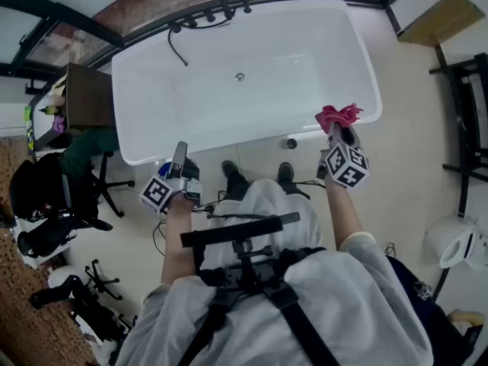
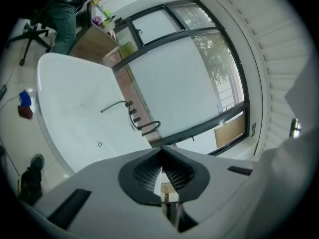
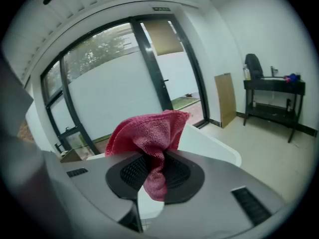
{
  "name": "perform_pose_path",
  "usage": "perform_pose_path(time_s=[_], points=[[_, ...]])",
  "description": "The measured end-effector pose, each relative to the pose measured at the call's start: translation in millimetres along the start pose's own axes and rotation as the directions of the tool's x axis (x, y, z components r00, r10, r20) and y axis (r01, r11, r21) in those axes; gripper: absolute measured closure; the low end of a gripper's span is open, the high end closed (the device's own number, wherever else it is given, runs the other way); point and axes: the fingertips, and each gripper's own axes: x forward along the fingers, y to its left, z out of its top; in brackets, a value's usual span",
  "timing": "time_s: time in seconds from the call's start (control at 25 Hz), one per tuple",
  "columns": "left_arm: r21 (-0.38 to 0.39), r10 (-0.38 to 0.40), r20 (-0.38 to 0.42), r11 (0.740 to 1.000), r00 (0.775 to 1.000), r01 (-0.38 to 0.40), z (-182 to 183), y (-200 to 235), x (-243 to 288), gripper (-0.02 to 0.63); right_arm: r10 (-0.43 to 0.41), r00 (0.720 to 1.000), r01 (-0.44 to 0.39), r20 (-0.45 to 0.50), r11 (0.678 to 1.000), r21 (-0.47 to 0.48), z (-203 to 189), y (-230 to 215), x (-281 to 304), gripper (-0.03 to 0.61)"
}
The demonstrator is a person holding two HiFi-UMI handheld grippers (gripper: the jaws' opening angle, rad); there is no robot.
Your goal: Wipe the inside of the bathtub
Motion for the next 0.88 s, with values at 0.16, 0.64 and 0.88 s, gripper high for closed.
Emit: perform_pose_path(time_s=[0.16, 0.64, 0.88], points=[[0.191, 0.123, -0.034, 0.975, 0.992, -0.114, 15.6, 13.0, 1.0, 0.609, 0.081, 0.997, -0.081, -0.002, 0.984, -0.16, 4.8, 52.1, 6.8, 0.512], [0.797, 0.27, 0.093, 0.557, 0.958, -0.234, 91.7, 21.1, -27.0, 0.609, 0.453, 0.863, -0.501, -0.224, 0.716, -0.486, -43.8, 285.2, 22.9, 0.512], [0.826, 0.29, 0.103, 0.508, 0.952, -0.244, 131.2, 44.0, -41.0, 0.609, 0.481, 0.83, -0.556, -0.282, 0.679, -0.479, -70.4, 345.5, 32.1, 0.512]])
